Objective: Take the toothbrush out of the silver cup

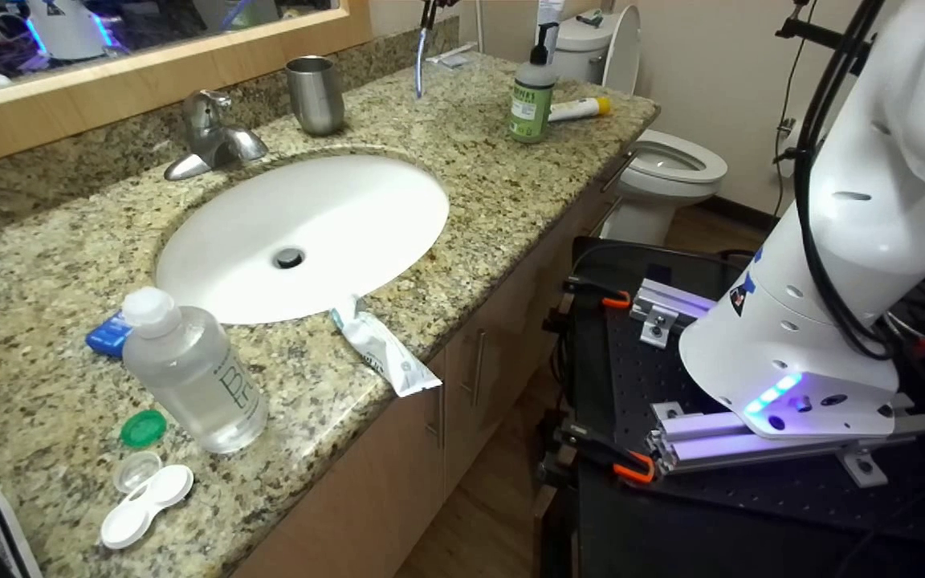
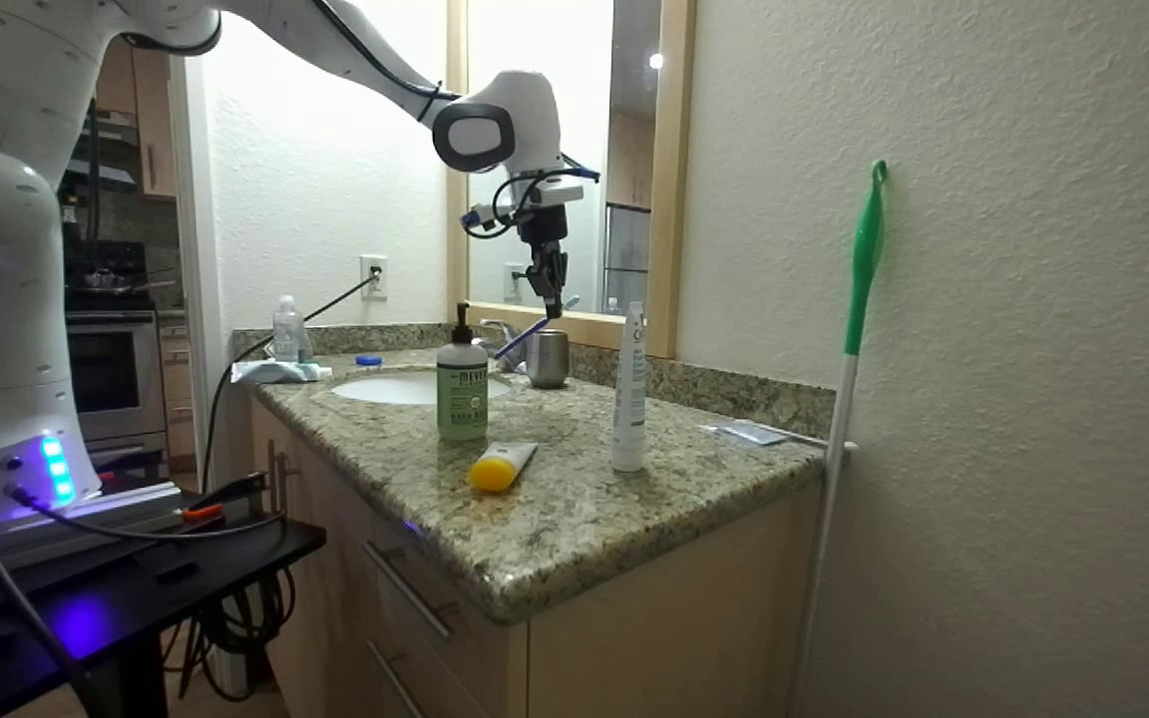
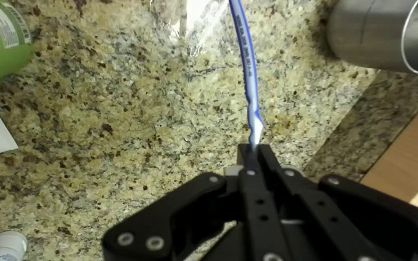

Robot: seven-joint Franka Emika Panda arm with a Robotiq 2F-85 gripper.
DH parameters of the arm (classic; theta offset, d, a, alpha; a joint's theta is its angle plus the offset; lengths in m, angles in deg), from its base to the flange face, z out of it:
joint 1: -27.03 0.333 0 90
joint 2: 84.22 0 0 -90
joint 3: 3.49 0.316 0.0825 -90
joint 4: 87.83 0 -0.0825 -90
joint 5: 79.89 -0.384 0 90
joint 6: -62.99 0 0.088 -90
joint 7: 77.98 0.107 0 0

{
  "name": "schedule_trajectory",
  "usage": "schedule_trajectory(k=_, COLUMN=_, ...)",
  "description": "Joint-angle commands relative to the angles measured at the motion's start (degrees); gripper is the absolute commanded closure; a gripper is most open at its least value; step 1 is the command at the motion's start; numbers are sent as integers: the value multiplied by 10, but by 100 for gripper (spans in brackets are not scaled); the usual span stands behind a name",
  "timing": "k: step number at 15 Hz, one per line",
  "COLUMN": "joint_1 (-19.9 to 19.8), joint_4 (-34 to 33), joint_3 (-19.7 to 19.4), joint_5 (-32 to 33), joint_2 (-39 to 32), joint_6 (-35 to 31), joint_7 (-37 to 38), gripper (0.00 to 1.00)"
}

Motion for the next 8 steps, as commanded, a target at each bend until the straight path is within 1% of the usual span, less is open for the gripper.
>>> schedule_trajectory(k=1, joint_1=17, joint_4=-51, joint_3=0, joint_5=124, joint_2=-51, joint_6=24, joint_7=155, gripper=98)
schedule_trajectory(k=2, joint_1=23, joint_4=-62, joint_3=-6, joint_5=158, joint_2=-60, joint_6=45, joint_7=190, gripper=98)
schedule_trajectory(k=3, joint_1=4, joint_4=-31, joint_3=25, joint_5=130, joint_2=-33, joint_6=9, joint_7=152, gripper=94)
schedule_trajectory(k=4, joint_1=6, joint_4=-40, joint_3=24, joint_5=153, joint_2=-43, joint_6=18, joint_7=181, gripper=94)
schedule_trajectory(k=5, joint_1=6, joint_4=-46, joint_3=22, joint_5=161, joint_2=-49, joint_6=22, joint_7=191, gripper=94)
schedule_trajectory(k=6, joint_1=2, joint_4=-55, joint_3=21, joint_5=159, joint_2=-56, joint_6=33, joint_7=191, gripper=98)
schedule_trajectory(k=8, joint_1=-30, joint_4=-74, joint_3=39, joint_5=118, joint_2=-80, joint_6=42, joint_7=186, gripper=98)
